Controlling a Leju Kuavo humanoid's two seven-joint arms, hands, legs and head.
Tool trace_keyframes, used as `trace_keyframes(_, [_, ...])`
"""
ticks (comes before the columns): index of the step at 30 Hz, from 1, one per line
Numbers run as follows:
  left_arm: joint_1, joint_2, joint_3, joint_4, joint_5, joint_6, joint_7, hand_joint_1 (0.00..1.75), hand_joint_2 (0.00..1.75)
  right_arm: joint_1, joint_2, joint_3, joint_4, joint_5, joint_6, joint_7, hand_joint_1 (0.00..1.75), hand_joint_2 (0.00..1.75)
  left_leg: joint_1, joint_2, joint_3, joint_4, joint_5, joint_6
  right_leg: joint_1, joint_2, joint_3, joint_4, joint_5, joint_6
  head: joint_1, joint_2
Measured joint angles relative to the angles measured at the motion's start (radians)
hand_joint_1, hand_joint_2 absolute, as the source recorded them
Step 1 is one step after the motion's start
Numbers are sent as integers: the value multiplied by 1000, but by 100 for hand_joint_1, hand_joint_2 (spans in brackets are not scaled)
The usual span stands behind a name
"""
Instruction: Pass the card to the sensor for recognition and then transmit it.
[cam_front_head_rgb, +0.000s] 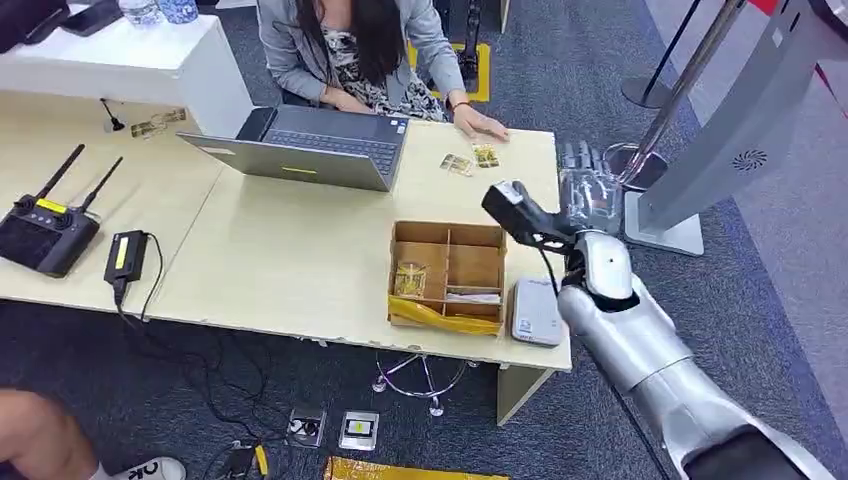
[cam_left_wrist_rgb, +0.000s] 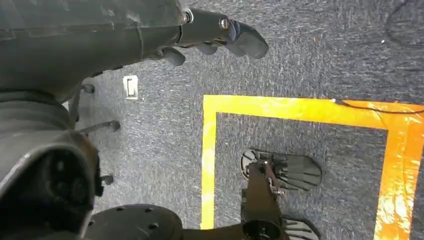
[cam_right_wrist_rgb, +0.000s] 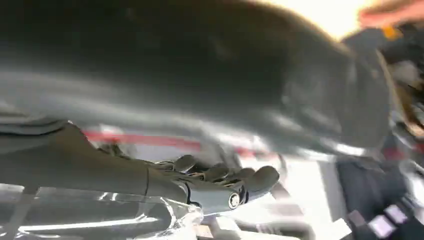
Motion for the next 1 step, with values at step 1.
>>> trace_keyframes(1, [1,2,0,0,3,2,-5,0,0,0,-23,-17,4,-53,12,-9,0,0,0,0,0,0,0,0,0,0,0,0,0,0,0,0])
